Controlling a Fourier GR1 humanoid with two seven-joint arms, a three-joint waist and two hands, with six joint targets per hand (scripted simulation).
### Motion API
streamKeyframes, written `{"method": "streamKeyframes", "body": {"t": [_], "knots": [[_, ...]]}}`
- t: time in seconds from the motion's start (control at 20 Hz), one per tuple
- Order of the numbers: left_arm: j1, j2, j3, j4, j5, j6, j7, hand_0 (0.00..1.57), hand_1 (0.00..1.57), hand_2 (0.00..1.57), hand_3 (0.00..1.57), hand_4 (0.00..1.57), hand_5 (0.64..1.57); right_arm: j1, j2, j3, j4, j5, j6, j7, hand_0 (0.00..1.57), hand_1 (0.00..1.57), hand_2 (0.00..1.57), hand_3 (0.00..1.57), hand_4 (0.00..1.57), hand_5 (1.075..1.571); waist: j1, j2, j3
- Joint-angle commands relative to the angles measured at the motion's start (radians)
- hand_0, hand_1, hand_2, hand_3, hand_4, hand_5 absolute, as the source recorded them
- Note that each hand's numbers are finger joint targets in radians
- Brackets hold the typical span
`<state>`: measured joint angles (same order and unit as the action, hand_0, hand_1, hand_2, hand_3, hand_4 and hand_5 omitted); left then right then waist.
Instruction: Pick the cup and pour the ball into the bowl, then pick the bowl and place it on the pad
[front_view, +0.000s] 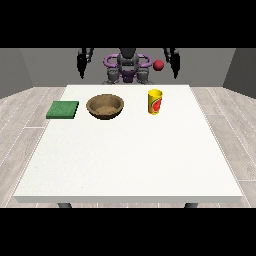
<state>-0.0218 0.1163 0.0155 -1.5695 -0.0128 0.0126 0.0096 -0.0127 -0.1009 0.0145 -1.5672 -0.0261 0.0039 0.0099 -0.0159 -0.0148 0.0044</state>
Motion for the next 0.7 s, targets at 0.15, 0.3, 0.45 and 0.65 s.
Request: {"method": "streamKeyframes", "body": {"t": [0.15,0.3,0.45,0.65], "knots": [[-0.020,0.039,0.008,-0.088,0.009,-0.013,0.078,0.00,0.00,0.00,0.00,0.00,1.524,-0.012,-0.039,-0.012,-0.083,-0.006,0.005,0.081,0.00,0.00,0.00,0.00,0.00,1.568,-0.005,-0.229,-0.0026],[0.130,-0.109,-0.023,-0.120,0.167,-0.046,-0.007,0.00,0.00,0.00,0.00,0.00,1.524,0.159,0.059,-0.034,-0.041,-0.096,0.003,-0.050,0.00,0.00,0.00,0.00,0.00,1.568,0.015,-0.293,-0.0035],[0.139,-0.113,-0.178,-0.214,0.192,0.024,0.027,0.00,0.00,0.00,0.00,0.00,1.536,0.062,0.013,-0.093,-0.044,-0.085,-0.015,-0.043,0.00,0.00,0.00,0.00,0.00,1.566,0.070,-0.261,-0.0041],[0.214,-0.115,-0.221,-0.300,0.121,0.023,-0.051,0.00,0.00,0.00,0.00,0.00,1.507,0.068,0.012,-0.106,-0.083,-0.094,-0.005,-0.062,0.00,0.00,0.00,0.00,0.00,1.566,0.061,-0.155,-0.0044]]}}
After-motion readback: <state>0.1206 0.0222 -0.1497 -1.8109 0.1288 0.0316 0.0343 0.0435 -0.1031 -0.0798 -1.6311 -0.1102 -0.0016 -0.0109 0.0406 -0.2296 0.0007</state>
